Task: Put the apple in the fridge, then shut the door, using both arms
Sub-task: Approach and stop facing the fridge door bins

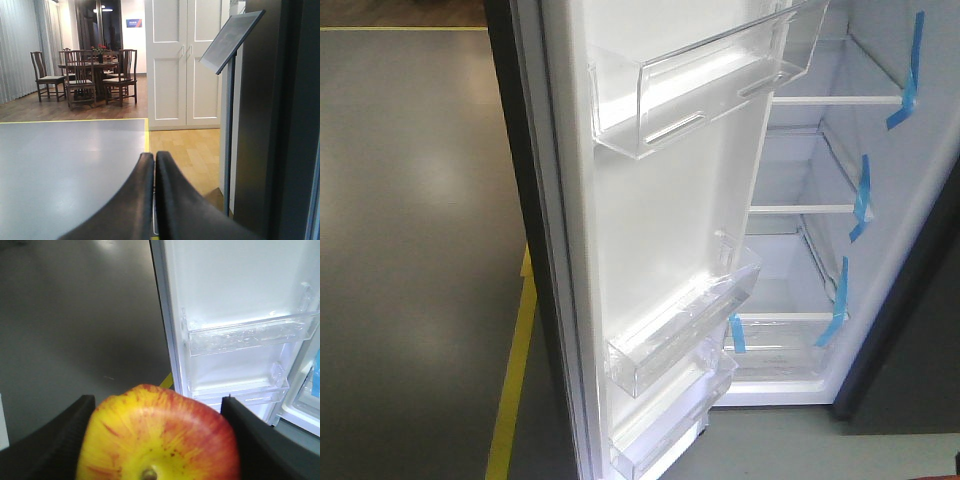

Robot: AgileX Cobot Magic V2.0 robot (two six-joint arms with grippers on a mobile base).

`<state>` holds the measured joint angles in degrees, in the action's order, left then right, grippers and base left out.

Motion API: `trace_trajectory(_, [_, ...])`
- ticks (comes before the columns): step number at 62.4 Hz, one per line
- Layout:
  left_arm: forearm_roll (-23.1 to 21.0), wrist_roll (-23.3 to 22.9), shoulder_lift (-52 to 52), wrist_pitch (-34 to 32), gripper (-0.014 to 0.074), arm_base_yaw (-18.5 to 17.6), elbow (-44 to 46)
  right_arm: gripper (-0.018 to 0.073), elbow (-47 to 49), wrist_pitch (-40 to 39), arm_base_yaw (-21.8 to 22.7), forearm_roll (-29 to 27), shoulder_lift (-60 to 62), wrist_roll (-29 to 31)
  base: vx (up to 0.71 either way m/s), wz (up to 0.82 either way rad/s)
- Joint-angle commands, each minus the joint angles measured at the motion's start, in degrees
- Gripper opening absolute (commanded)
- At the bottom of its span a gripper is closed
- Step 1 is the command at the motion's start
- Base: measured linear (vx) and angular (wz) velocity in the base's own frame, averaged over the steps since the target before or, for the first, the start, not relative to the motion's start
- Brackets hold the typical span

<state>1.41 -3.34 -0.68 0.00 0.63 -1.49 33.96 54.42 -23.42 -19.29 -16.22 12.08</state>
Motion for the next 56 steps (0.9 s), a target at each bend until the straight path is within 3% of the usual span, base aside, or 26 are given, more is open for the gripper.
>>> trace_trajectory(1, [-0.6, -0.6, -0.8, -4.4, -0.0006, 0.0, -1.2, 0.0393, 1.5, -4.3, -0.1, -1.1, -0.6, 0.3, 0.07, -0.03])
trace_trajectory(56, [-0.6, -0.6, -0.8, -4.4, -0.0006, 0.0, -1.2, 0.0393, 1.5, -4.3, -0.1, -1.1, -0.6, 0.3, 0.04, -0.02])
